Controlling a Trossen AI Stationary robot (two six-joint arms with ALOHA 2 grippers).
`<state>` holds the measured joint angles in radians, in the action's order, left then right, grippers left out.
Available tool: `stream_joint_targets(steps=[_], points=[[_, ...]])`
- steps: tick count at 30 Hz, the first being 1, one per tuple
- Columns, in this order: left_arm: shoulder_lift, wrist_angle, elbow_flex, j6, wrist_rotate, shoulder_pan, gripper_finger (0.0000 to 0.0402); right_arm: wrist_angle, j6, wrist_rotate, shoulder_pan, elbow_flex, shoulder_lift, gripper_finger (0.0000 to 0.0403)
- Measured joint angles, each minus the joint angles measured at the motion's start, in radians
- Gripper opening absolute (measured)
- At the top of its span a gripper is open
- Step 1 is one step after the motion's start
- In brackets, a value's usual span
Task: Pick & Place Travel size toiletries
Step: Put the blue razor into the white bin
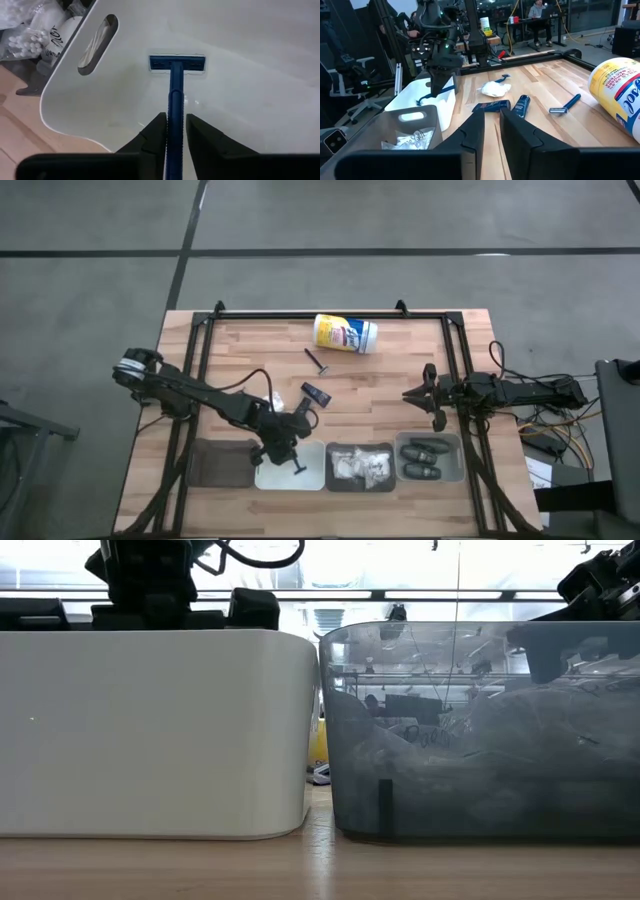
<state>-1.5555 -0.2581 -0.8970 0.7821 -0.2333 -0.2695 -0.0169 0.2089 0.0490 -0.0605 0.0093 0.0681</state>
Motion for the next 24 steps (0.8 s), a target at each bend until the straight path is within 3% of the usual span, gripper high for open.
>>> stream_joint_targets(steps=[11, 24], points=[[0.003, 0.002, 0.000, -0.008, 0.027, 0.000, 0.0156, 0.000, 0.000, 0.000, 0.000, 0.000, 0.000, 0.0044], [0.150, -0.087, 0.001, -0.030, 0.111, 0.057, 0.0161, 0.000, 0.000, 0.000, 0.000, 0.000, 0.000, 0.0086]])
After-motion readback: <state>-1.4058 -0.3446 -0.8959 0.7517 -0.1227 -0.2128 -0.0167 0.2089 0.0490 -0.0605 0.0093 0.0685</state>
